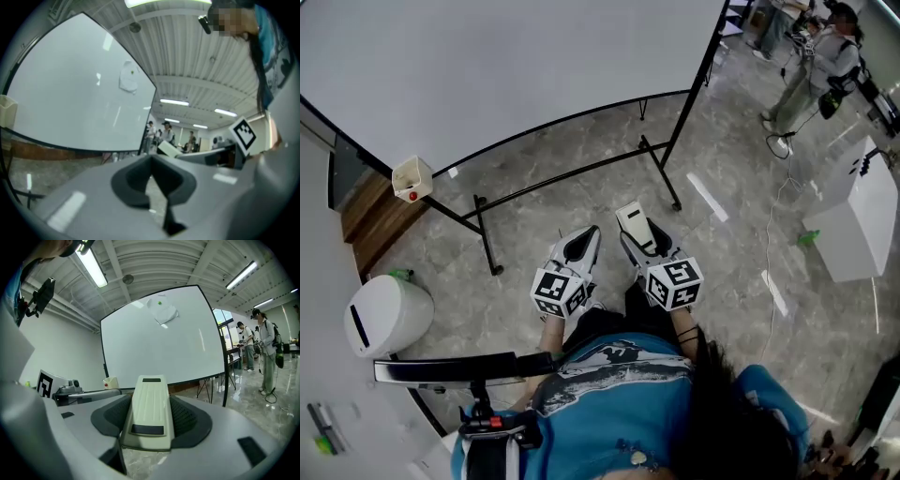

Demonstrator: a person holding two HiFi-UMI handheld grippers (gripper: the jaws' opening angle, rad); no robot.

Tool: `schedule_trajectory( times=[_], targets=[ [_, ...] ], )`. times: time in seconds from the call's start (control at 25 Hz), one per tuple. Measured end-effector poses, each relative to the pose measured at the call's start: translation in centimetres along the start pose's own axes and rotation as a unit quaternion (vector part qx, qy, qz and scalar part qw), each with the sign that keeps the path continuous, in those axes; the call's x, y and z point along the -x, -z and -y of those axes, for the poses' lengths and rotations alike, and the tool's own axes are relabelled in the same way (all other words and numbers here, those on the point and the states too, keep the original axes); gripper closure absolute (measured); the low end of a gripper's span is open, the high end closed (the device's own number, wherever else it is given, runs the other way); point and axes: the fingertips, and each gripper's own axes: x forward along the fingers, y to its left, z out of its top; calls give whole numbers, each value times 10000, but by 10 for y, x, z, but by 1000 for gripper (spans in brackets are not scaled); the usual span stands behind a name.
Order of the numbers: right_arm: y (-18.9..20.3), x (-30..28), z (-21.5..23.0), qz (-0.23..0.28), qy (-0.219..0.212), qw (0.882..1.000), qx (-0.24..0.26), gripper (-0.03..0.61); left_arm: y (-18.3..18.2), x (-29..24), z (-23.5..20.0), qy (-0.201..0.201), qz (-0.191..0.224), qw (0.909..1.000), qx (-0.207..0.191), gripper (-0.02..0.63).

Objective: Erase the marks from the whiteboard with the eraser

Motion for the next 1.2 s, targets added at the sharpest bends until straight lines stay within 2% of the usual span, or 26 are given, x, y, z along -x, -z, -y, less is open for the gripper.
schedule_trajectory(
  times=[0.32, 0.56, 0.92, 1.2],
  targets=[
    [-16, -25, 48, 103, 149, 9996, -195, 314, -8, -58, -14, 221, -101, 9996, -109, 611],
    [-33, -68, 114, 74, 125, 9992, -373, 315, -11, -131, -34, 233, -267, 9993, -155, 611],
    [-105, -141, 249, 213, -51, 9993, -292, 315, -49, -270, -68, 27, 49, 9999, -125, 611],
    [-163, -185, 328, 583, -171, 9981, -95, 316, -55, -339, -86, -237, 24, 9996, -165, 611]
  ],
)
